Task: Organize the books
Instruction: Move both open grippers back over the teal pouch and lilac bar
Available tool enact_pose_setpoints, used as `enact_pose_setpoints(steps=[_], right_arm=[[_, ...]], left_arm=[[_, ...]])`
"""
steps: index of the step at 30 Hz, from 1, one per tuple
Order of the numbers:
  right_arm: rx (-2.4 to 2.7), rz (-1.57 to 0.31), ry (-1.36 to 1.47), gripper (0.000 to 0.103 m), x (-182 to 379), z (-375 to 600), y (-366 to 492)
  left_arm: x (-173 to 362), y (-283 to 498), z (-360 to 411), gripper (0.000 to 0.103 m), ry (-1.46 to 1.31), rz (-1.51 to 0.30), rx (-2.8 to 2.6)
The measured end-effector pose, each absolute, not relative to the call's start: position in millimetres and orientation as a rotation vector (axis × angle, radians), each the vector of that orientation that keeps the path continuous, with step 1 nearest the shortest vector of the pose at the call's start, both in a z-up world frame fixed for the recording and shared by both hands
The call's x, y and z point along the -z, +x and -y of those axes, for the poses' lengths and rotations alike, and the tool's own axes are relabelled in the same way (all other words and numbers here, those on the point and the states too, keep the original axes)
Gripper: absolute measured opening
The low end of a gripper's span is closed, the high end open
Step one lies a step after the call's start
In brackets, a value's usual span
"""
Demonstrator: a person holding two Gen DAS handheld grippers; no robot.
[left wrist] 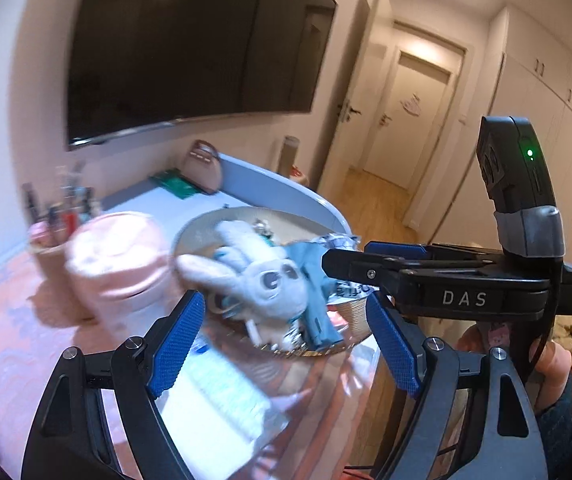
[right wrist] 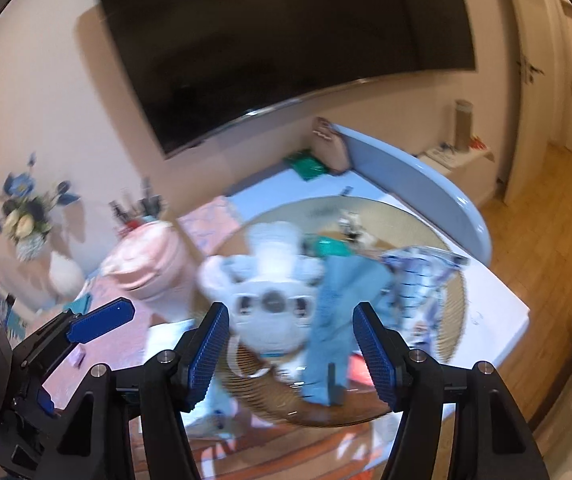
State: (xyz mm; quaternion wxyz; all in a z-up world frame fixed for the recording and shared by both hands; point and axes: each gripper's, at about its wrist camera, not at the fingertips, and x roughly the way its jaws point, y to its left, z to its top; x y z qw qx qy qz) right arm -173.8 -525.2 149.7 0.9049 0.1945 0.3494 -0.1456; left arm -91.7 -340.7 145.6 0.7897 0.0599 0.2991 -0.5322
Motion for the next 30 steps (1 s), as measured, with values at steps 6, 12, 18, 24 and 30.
enact_pose_setpoints(steps=[6, 12, 18, 24, 30], right_arm=[[0.17, -0.704, 0.328, 0.079, -165, 457, -155], [0.001, -0.737, 0.279, 0.085, -154, 379, -122], [-0.164, -0.811, 0.27, 0.085, -122, 305, -80], [-0.29, -0.888, 0.33, 0.085, -74, 256, -33], [-0.243, -0.909, 0.244, 0.085, -36, 234, 1]], left_arm=[[-151, -87, 261, 0.087, 0.067, -0.616, 1.023], [-132, -71, 164, 0.091, -0.008, -0.644, 0.775], [-107, -47, 72, 0.091, -0.026, -0.693, 0.49], [-69, -15, 1, 0.091, -0.063, -0.776, 0.285], [-32, 0, -21, 0.091, -0.103, -0.806, 0.219]])
